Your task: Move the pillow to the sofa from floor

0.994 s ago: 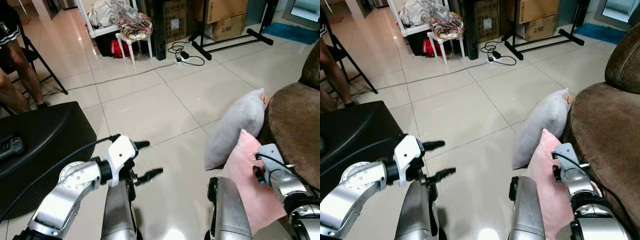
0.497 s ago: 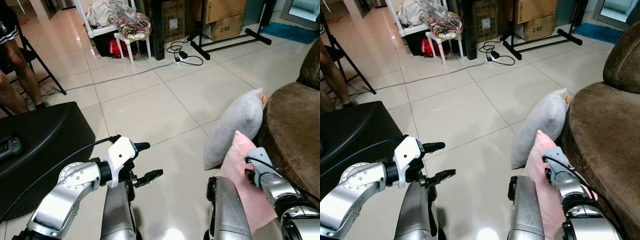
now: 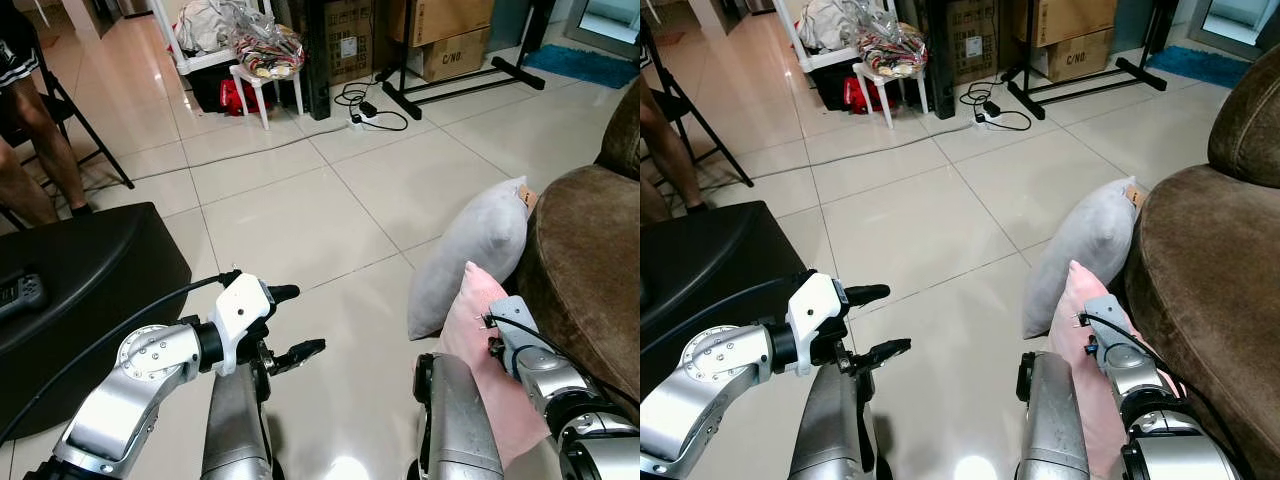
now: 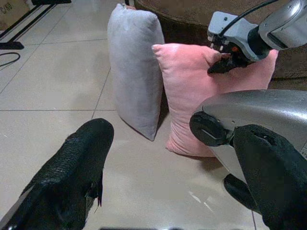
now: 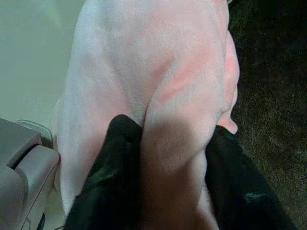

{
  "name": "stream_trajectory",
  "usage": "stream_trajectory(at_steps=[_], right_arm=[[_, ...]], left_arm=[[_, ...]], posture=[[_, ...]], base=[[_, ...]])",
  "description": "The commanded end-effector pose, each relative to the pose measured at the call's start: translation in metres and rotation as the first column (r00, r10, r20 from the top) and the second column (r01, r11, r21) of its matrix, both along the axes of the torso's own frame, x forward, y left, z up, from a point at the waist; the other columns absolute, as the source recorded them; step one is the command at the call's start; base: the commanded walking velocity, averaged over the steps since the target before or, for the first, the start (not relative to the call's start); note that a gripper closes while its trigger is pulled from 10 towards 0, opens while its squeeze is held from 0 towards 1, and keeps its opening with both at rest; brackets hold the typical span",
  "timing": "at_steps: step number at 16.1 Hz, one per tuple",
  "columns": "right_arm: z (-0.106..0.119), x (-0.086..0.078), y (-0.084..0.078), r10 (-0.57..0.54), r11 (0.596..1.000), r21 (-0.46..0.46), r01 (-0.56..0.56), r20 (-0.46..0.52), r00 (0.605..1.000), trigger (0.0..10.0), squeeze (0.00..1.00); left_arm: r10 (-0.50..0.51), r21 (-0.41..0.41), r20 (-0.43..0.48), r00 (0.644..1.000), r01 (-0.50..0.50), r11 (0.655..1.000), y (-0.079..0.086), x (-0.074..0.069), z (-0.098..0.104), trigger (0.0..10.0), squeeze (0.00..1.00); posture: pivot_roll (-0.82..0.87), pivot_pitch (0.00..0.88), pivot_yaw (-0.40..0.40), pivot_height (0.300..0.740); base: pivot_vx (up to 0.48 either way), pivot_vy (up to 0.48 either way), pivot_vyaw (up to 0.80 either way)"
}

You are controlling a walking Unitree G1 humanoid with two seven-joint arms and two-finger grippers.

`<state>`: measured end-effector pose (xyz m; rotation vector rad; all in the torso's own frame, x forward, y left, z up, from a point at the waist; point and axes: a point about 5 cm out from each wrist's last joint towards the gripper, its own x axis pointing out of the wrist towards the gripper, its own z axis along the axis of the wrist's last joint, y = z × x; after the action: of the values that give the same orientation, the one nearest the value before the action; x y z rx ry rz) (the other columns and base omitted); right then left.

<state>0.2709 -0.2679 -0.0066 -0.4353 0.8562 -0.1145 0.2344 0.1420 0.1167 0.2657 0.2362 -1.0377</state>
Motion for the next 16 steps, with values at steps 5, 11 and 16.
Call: stream_trajectory(at_steps=[5, 11, 16], right_arm=[[-0.001, 0.003, 0.007, 0.03, 0.999, 0.017, -0.03, -0.008, 1.0, 0.0, 0.0], [0.008, 0.017, 0.038, 0.243, 0.952, 0.156, -0.262, 0.132, 0.961, 0.0, 0.0], [0.036, 0.02, 0.07, 0.592, 0.723, 0.183, -0.667, 0.334, 0.734, 0.0, 0.0]], left_arm=[[0.009, 0.029, 0.013, 1.0, -0.009, 1.0, 0.003, 0.003, 0.0, 10.0, 0.25], [0.073, 0.034, 0.057, 0.996, -0.075, 0.997, 0.005, 0.008, -0.003, 10.0, 0.24], [0.212, -0.002, 0.141, 0.967, -0.214, 0.977, 0.014, 0.016, 0.0, 10.0, 0.24]], posture=[[-0.03, 0.0, 0.093, 0.471], [-0.04, 0.0, 0.059, 0.471], [-0.04, 0.0, 0.037, 0.471]], base=[[0.0, 0.0, 0.0], [0.0, 0.0, 0.0], [0.0, 0.0, 0.0]])
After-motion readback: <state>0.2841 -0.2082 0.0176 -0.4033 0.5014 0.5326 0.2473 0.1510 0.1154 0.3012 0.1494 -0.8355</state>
